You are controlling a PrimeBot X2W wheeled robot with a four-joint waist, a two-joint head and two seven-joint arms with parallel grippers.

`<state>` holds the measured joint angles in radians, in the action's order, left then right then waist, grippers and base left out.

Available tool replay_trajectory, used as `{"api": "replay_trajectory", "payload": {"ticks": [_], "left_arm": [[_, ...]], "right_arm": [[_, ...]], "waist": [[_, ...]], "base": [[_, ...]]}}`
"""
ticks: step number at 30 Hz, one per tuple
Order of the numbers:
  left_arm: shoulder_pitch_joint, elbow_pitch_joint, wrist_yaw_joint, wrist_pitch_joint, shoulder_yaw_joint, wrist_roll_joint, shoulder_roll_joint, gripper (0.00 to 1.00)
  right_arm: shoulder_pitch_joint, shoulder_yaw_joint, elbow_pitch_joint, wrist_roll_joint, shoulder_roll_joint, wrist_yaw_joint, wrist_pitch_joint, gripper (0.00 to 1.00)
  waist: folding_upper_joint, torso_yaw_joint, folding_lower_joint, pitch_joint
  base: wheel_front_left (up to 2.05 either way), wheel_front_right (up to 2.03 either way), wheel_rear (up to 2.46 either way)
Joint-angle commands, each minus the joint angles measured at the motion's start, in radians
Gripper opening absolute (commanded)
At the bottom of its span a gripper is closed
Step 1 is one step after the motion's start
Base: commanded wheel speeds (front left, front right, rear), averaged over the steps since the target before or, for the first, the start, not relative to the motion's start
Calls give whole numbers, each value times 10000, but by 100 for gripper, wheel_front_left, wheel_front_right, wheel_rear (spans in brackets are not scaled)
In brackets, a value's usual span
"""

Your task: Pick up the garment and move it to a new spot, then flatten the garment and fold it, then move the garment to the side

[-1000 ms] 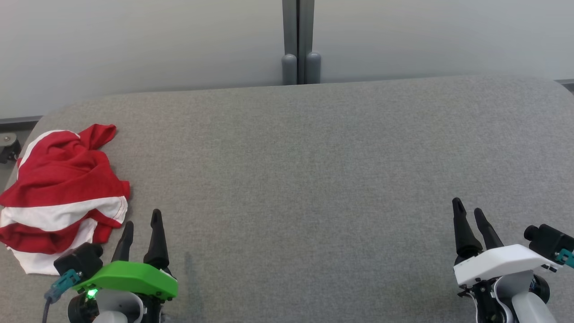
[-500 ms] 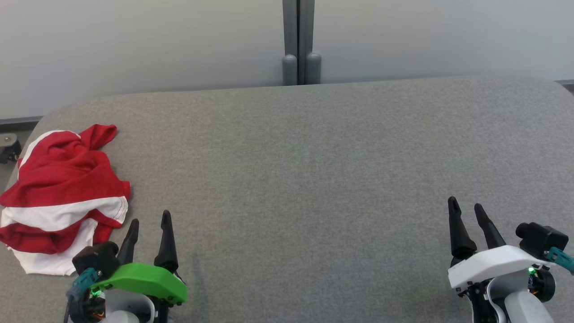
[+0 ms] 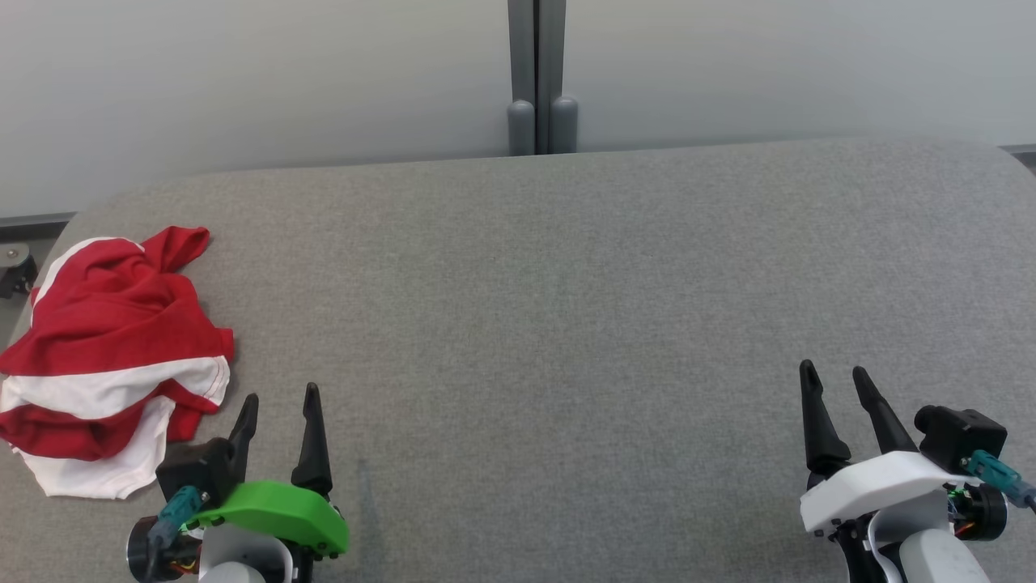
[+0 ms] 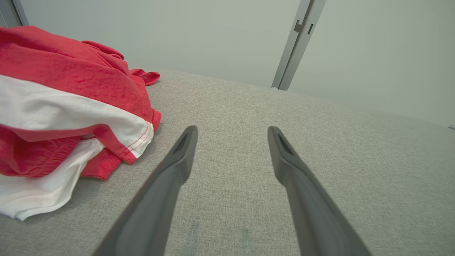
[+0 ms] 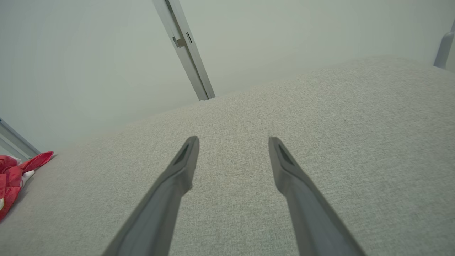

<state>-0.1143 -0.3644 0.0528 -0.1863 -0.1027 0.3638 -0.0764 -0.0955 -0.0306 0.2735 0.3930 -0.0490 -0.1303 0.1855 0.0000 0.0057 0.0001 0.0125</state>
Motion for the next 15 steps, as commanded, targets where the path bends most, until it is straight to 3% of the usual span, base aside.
{"api": "replay_trajectory", "payload": {"ticks": [1, 15], "left_arm": [[-254, 11, 48, -86, -5, -250, -5, 100], [-155, -243, 347, -373, 201, -1158, 163, 100]], "right_arm": [[-5, 12, -48, -244, -35, -5, 91, 100], [114, -137, -146, -1266, -22, -5, 386, 100]], "waist": [[0, -3, -1, -8], [0, -16, -1, 6]], "base": [[0, 0, 0], [0, 0, 0]]}}
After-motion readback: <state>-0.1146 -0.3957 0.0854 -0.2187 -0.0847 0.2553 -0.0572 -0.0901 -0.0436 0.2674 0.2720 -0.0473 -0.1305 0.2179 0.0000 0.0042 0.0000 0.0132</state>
